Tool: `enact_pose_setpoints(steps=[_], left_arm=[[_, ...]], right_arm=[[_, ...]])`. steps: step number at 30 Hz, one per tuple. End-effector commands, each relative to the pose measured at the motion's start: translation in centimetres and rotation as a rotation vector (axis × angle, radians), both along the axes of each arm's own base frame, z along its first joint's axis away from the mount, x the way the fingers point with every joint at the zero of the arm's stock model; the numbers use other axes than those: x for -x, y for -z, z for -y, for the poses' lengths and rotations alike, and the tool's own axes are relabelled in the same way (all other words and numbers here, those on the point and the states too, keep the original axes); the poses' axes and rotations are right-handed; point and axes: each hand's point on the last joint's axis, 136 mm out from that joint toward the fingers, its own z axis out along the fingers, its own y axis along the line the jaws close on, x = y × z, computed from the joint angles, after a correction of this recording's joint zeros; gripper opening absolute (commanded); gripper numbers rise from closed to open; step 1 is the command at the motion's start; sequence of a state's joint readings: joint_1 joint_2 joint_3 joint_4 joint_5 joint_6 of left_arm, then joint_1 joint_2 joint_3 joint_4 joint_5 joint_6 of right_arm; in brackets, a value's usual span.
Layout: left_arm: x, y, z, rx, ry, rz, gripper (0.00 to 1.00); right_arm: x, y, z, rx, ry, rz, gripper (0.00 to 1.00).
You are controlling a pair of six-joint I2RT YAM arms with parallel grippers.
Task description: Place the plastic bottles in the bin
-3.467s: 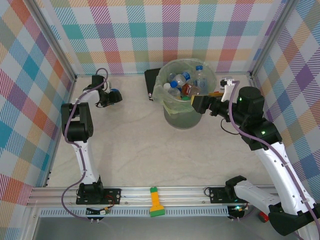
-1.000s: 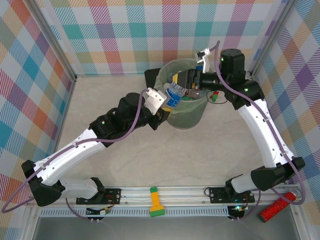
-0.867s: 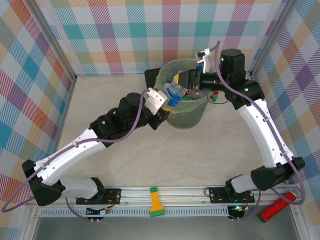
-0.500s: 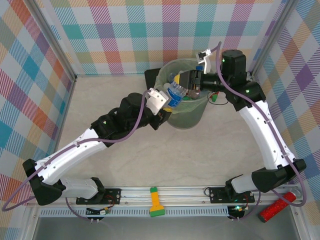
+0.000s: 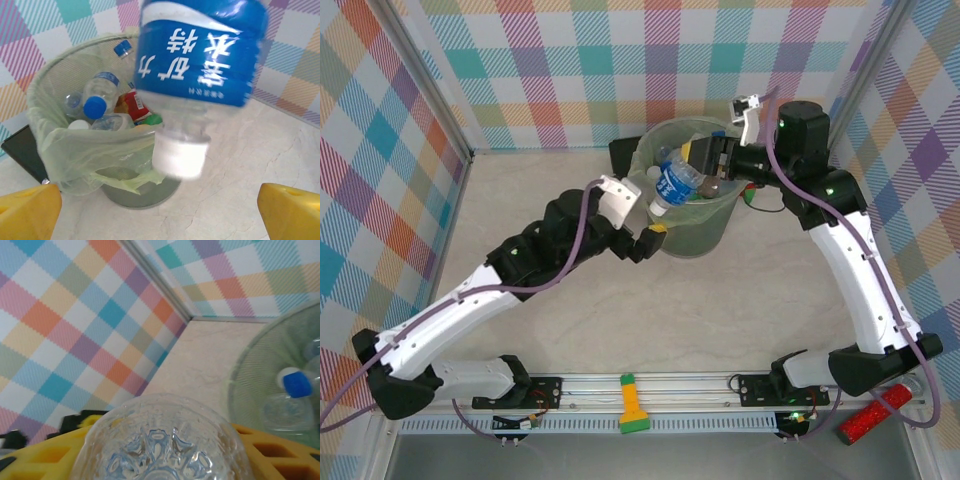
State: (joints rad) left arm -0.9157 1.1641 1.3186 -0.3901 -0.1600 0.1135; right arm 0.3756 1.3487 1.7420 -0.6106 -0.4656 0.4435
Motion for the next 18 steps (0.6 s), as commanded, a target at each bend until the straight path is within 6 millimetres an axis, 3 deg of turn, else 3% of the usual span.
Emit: enact_pose_setpoints(steps=[1,10,18], left_arm=[[0.4,-1.2,-1.9,0.075,-0.069,0.0,1.0],[1.7,-1.3,-5.3,0.158,-0.149,-0.012,1.0],[2.4,-1.2,-6.6,0.186,-0.168,-0.015,1.0]], right_arm=[[-0.5,-1.6,2.2,0.043,0.108,0.088,0.47],[-4.4,0.9,7.1,0.292,0.395,0.177,0.47],[-7.6,2.9,8.6,0.459,0.482,0.188,0.46]])
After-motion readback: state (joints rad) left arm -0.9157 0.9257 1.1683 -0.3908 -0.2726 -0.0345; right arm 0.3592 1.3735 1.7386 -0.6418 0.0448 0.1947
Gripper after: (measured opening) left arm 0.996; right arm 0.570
